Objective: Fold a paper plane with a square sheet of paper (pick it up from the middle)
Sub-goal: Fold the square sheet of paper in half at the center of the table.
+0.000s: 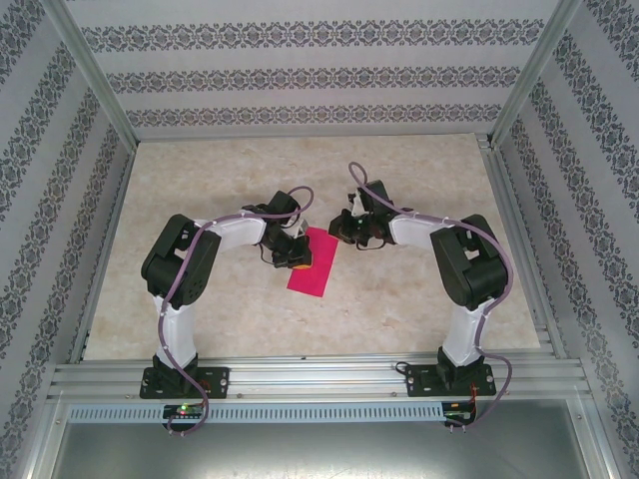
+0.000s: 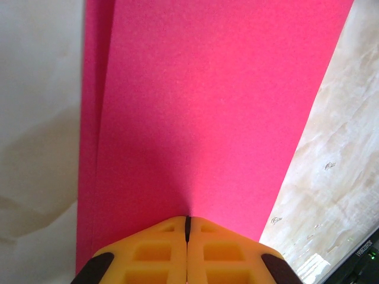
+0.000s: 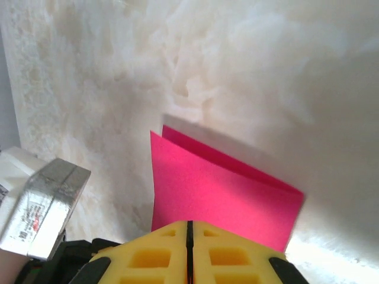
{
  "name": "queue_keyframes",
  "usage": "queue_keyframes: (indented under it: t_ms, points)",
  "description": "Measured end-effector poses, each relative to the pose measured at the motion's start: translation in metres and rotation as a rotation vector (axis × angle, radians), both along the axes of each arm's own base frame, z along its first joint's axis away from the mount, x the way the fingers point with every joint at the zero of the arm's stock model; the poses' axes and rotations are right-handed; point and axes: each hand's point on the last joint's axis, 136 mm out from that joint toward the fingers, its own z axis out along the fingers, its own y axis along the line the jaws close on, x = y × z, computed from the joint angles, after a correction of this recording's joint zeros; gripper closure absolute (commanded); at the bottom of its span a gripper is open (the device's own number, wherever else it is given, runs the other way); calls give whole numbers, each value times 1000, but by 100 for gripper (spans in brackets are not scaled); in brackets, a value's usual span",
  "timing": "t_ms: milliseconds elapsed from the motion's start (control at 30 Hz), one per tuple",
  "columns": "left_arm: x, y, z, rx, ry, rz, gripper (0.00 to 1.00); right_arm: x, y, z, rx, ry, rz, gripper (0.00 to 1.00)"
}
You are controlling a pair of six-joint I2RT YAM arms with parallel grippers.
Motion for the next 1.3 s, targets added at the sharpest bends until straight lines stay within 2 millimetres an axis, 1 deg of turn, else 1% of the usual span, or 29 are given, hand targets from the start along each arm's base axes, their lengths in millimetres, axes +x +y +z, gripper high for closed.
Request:
queue_keyframes:
  t_ms: [100,167,267,333,367,600,700,800,933,1067,1267,1300]
  points:
    - [0,0,0,0,1,0,92,5,-1,0,2,-1,-5,91]
    - [0,0,0,0,0,0,92,7,0,-5,-2,8,-5,91]
    - [0,0,0,0,0,0,92,7,0,-21,-16,40,-5,91]
    - [0,0,0,0,0,0,92,3,-2,-35,-33,78,-6,91]
    - [0,0,0,1,1,0,92,2,-1,-38,-31,87,-1,92]
    - [0,0,0,1,2,0,93,2,-3,-35,-41,87,10,91]
    - [-1,0,0,1,2,0,93,4,-4,-27,-27,77,8,91]
    - [0,0,0,1,2,0,93,11,-6,-16,-6,57,4,91]
    - [0,0,0,1,2,0,93,16,-7,-13,2,42,-2,91]
    - [-1,0,0,1,1,0,93,16,-7,-15,2,43,-2,91]
    - [-2,1,0,-1,-1,1,92,14,-7,-37,-12,79,-1,92]
    - [-2,1,1,-2,-2,1,92,15,-7,-37,-12,77,1,92]
